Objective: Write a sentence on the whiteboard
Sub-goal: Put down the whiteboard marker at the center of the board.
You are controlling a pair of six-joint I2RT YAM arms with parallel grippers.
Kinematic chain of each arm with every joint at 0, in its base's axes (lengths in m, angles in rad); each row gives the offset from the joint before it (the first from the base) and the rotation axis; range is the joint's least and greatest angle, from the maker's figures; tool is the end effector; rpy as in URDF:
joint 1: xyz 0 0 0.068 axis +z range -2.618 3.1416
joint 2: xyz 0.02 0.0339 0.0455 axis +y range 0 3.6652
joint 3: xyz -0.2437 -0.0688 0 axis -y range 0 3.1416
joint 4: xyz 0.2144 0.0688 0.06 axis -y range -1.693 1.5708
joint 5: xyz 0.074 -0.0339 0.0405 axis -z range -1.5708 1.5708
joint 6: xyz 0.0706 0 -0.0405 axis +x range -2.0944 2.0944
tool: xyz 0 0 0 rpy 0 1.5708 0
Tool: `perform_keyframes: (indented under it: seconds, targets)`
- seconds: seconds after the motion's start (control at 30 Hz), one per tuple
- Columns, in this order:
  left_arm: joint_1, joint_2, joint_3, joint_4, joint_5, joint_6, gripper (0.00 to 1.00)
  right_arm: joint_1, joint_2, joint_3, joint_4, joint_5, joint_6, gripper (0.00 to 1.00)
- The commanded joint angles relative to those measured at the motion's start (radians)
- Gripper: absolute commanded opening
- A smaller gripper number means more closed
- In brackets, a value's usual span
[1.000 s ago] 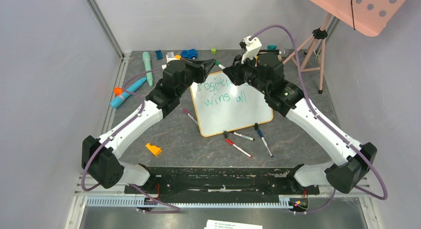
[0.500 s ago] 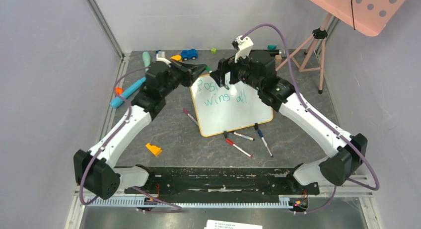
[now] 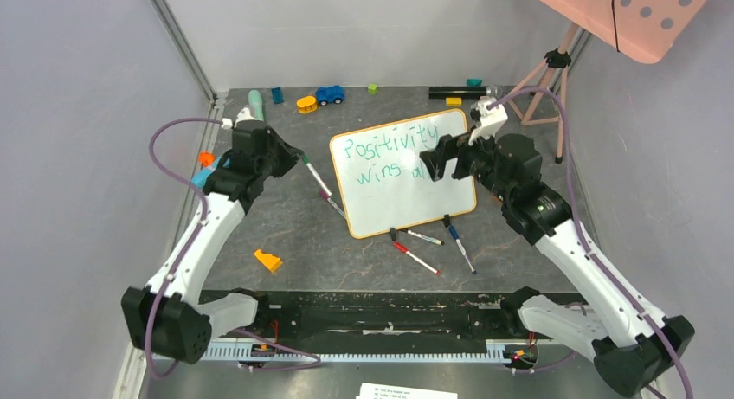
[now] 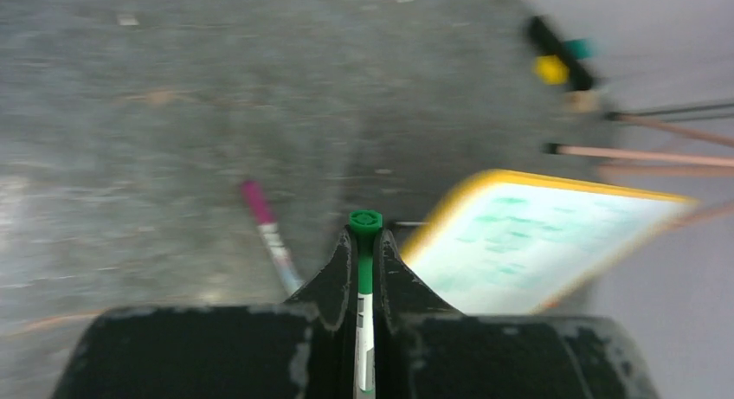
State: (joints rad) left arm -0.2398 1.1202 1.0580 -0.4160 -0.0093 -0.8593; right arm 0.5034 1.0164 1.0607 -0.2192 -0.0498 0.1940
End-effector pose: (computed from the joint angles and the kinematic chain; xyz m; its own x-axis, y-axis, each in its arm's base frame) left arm 0.2527 -0.0611 0.3129 -0.4657 -0.6658 -0.5830 -0.1887 0.7183 -0.6696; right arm 0.2134 0.1215 0.3650 -0.2507 0.0817 -0.9646 -0.4855 0.8514 0.1983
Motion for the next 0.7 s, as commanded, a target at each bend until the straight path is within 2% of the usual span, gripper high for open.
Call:
perform_keyframes:
  seconds: [0.0, 0.1, 0.23, 0.4, 0.57, 0.67]
  targets:
    - [-0.001, 0.123, -0.013, -0.138, -0.219, 0.275, 0.02, -0.007, -0.093, -0.124, -0.036, 0.187, -0.090, 0.97]
    - [-0.001, 0.226, -0.002, -0.145, -0.241, 0.344, 0.03, -0.011, -0.163, -0.199, -0.034, 0.267, -0.115, 0.96]
    - [-0.001, 0.401, 0.080, -0.199, -0.217, 0.363, 0.06, -0.014, -0.257, -0.320, -0.003, 0.357, -0.110, 0.95]
    - [-0.001, 0.513, 0.073, -0.155, -0.205, 0.373, 0.12, -0.027, -0.339, -0.441, 0.001, 0.468, -0.083, 0.95]
    - [-0.001, 0.560, 0.061, -0.137, -0.222, 0.400, 0.27, -0.049, -0.400, -0.546, 0.003, 0.536, -0.015, 0.95]
    - [-0.001, 0.540, 0.030, -0.109, -0.212, 0.409, 0.42, -0.065, -0.430, -0.590, -0.003, 0.569, 0.024, 0.94]
